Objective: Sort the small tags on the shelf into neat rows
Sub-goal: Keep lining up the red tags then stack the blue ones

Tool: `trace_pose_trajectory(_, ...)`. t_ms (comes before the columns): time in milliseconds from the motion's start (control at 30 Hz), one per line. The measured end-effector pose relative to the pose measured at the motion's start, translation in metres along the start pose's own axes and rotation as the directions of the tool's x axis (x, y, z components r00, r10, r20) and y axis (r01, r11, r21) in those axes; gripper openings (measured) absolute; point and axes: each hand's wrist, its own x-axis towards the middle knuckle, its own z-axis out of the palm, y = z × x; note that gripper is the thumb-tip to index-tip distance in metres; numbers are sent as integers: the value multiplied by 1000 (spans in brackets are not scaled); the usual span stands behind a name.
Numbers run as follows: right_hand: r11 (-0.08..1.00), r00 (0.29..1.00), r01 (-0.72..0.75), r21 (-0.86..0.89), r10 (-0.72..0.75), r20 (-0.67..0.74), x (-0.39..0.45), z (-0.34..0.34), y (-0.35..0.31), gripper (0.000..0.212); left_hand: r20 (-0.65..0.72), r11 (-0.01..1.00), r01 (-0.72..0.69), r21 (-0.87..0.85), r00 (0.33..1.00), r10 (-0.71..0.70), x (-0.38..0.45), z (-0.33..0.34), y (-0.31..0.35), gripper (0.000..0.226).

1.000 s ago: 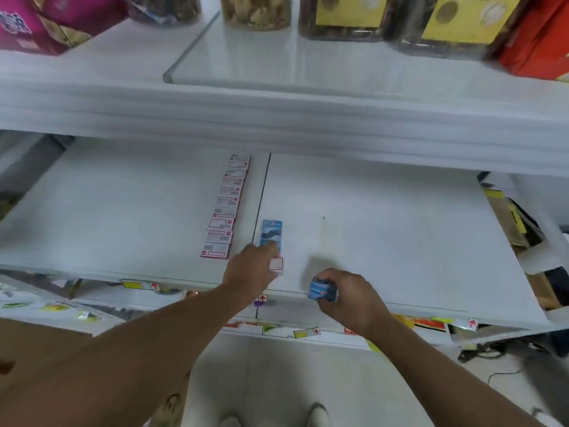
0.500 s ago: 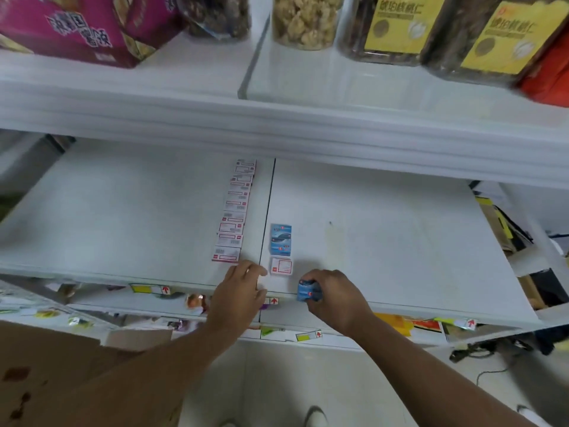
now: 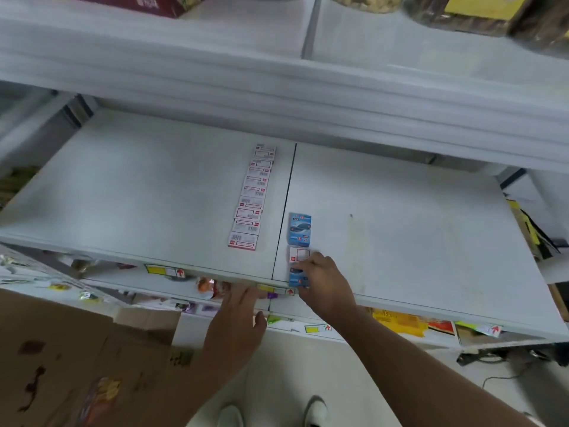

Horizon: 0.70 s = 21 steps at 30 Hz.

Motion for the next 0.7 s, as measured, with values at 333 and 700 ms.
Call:
trace_pose_trajectory(333,878,930,-191,439,305,-204,-35,9,-7,45,2,979,115,-171,993,-116,4,18,22,38)
trace_pose_trajectory(700,58,853,-242,969,488,184,-36,26,-23,60,112,340,292,-894,880,-461,48,23,104,38)
